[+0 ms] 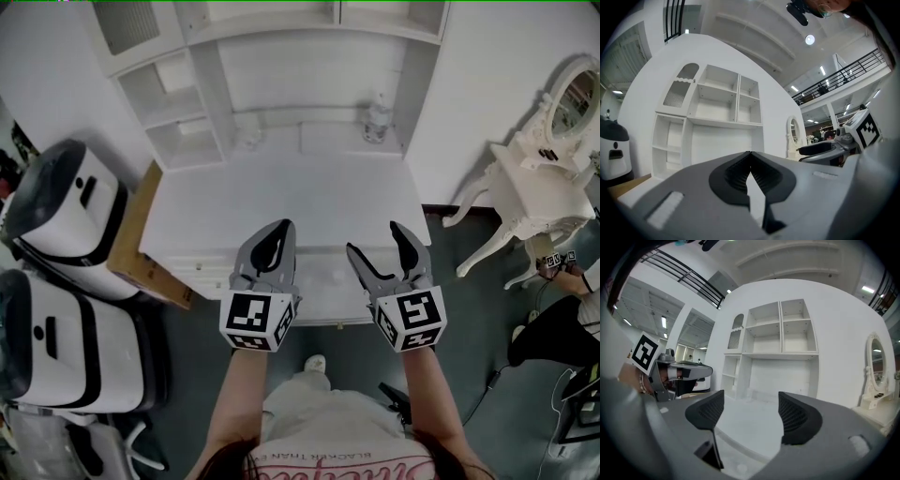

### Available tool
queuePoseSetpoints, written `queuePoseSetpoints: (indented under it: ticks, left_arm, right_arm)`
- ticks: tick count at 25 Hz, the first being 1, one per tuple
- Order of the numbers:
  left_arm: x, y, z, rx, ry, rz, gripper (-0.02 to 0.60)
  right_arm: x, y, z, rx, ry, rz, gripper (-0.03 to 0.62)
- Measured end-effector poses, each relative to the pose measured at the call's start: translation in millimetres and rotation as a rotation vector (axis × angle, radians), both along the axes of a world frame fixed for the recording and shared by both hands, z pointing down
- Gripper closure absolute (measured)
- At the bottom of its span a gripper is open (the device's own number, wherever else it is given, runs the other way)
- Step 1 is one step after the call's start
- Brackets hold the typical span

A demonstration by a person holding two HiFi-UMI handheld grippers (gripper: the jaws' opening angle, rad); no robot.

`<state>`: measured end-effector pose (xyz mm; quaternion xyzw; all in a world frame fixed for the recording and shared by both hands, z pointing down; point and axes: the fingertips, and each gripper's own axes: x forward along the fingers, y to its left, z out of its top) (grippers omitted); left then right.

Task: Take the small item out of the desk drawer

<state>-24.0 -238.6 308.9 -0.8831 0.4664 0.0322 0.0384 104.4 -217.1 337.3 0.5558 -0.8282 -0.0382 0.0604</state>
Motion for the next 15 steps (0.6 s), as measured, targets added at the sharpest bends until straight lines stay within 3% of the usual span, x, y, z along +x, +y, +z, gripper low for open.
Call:
queuePoseSetpoints:
  ticks: [2, 5, 15]
  left_arm:
    - [-2, -15, 2, -0.009, 0.000, 0.005, 0.583]
    - [-3, -33, 2, -0.015, -0.002, 0.010, 0.583]
    - [2, -58, 0, -0.023, 0.004, 0.006, 0.583]
  right_arm:
    - [0, -15, 3, -0.012, -0.001, 0.009, 0.186]
    - [0, -31, 5, -0.019, -0.002, 0.015, 0.138]
    - [5, -58, 5, -0.032, 0.016, -0.003, 0.134]
